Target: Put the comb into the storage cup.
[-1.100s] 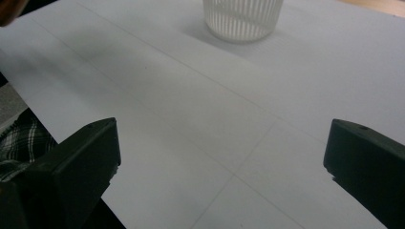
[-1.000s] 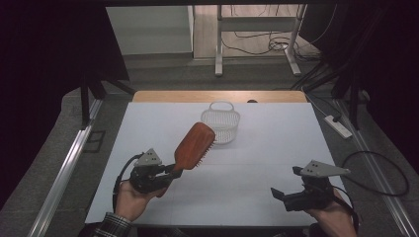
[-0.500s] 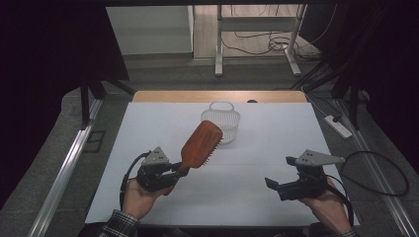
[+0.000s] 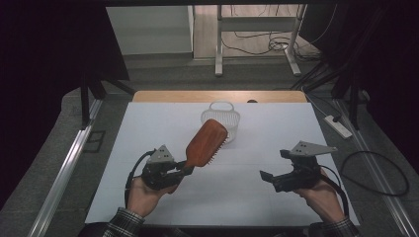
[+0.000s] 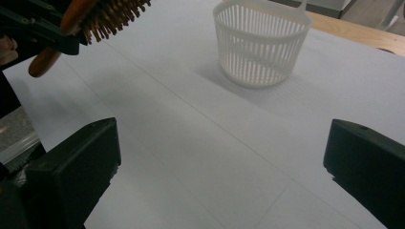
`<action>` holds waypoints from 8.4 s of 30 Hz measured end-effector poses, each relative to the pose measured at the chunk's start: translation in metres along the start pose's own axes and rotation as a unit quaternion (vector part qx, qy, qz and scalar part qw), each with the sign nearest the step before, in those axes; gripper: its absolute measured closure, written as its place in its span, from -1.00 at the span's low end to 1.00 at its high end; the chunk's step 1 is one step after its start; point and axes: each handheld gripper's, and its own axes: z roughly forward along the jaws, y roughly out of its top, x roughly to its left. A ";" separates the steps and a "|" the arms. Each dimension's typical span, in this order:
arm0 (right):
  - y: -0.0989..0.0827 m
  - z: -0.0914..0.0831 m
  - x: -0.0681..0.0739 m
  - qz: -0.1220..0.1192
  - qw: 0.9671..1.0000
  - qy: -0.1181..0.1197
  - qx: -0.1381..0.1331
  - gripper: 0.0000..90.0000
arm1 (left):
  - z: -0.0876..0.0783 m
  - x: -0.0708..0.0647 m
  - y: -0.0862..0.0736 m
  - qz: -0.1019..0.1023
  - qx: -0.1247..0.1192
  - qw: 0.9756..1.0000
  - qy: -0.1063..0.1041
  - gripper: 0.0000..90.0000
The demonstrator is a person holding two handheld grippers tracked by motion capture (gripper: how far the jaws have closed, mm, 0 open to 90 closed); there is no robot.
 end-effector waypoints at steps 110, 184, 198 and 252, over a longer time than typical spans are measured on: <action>0.084 0.116 0.031 0.249 0.950 0.189 0.009 0.22 | 0.022 -0.014 0.007 0.008 -0.028 1.000 -0.003 0.60; 0.116 0.089 -0.013 0.200 0.973 0.081 -0.077 0.25 | -0.070 0.015 -0.083 -0.024 0.011 0.996 0.082 -1.00; 0.129 0.084 -0.028 0.206 0.972 0.062 -0.093 0.25 | -0.081 0.021 -0.092 -0.043 0.003 0.993 0.108 -1.00; 0.146 0.118 -0.081 0.236 0.965 -0.035 -0.110 0.25 | -0.074 0.021 -0.089 -0.028 0.040 0.994 0.093 -1.00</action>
